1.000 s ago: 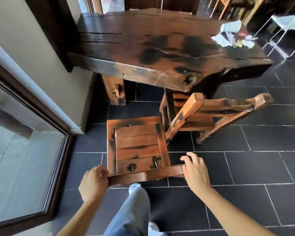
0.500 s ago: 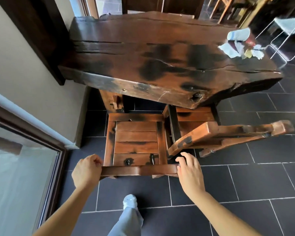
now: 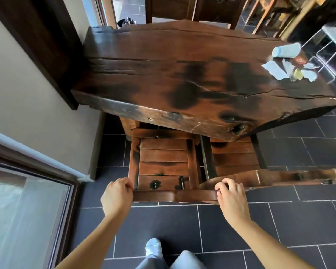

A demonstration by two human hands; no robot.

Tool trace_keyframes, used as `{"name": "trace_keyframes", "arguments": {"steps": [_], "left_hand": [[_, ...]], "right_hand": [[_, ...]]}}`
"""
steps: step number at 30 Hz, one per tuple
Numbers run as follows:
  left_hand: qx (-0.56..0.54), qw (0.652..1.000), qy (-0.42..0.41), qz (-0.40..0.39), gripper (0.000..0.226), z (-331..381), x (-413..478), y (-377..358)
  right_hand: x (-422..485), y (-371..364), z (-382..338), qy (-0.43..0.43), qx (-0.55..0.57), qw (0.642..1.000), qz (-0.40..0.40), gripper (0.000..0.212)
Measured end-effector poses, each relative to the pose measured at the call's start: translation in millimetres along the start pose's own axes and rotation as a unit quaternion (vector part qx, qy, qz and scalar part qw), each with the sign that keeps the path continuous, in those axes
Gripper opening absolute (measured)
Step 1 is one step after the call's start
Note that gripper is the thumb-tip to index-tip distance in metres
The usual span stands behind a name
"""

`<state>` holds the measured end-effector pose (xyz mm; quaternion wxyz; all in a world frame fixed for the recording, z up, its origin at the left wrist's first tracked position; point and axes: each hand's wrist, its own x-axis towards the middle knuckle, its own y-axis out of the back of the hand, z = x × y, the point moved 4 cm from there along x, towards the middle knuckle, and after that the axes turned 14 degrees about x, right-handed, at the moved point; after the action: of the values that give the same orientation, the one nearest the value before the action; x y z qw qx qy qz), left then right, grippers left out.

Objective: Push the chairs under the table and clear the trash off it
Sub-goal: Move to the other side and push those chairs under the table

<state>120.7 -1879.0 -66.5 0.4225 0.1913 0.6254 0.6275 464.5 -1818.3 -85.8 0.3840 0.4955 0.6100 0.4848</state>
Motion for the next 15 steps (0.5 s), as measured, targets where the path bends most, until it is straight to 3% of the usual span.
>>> {"name": "trace_keyframes", "arguments": {"steps": [15], "left_hand": [[0.006, 1.0, -0.026, -0.015, 0.025, -2, -2, -4]], "right_hand": [[-11, 19, -11, -0.057, -0.018, 0.996, -0.067, 0.025]]}}
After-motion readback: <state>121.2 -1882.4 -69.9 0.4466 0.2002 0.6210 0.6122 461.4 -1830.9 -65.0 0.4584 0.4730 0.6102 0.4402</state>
